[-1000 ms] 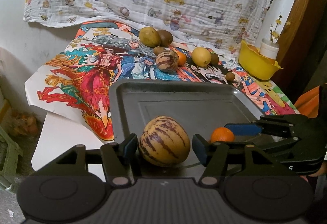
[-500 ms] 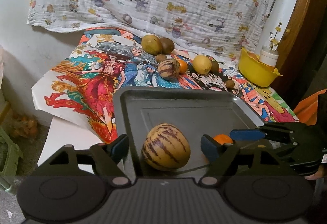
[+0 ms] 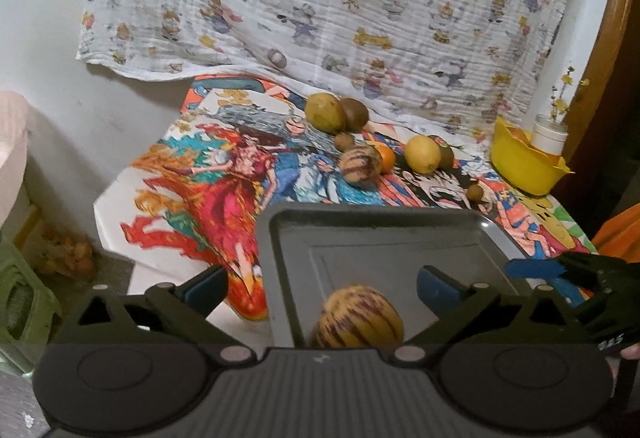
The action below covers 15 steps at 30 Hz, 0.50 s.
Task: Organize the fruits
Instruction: 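Open right gripper dropping orange on tray while left gripper releases melon there, then grasp second striped melon with left gripper while right gripper grasps yellow lemon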
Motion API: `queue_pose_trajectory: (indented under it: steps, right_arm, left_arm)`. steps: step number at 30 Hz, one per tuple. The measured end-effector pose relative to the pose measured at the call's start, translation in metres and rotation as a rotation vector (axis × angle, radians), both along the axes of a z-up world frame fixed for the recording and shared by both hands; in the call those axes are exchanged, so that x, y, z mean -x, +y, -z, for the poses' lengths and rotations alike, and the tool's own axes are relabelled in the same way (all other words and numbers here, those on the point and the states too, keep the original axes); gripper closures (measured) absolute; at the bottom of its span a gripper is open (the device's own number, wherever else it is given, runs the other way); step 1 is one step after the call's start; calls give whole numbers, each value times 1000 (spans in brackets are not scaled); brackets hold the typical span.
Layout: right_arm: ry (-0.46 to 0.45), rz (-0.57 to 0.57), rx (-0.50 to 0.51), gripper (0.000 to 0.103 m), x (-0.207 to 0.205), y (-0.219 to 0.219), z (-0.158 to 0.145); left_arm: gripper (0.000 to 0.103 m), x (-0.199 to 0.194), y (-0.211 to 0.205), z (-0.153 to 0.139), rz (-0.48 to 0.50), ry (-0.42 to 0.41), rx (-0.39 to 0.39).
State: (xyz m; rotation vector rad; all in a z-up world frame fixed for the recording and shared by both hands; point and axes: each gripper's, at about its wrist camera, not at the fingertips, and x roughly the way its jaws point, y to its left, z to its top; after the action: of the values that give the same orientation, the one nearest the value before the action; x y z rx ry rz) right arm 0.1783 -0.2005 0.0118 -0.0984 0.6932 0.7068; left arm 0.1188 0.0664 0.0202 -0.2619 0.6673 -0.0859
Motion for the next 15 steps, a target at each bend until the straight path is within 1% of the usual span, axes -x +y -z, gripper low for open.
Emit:
queue_pose_trajectory:
  steps: [1, 4, 8, 12, 15]
  right_arm:
    - [-7, 10, -1, 1, -3, -2, -3]
    - [-25, 43, 2, 1, -12, -7, -11]
    - [-59, 73, 41, 1, -28, -13, -23]
    - [-115, 103, 95, 1, -46, -19, -37]
    - [-136, 115, 101, 1, -60, -24, -45]
  left_arm:
    - [1, -3, 1, -1, -2, 3, -5]
    - [1, -10, 4, -6, -12, 14, -17]
    - [1, -20, 7, -15, -3, 31, -23]
    - [1, -35, 5, -27, 14, 31, -75]
    - [1, -48, -1, -35, 34, 26, -100]
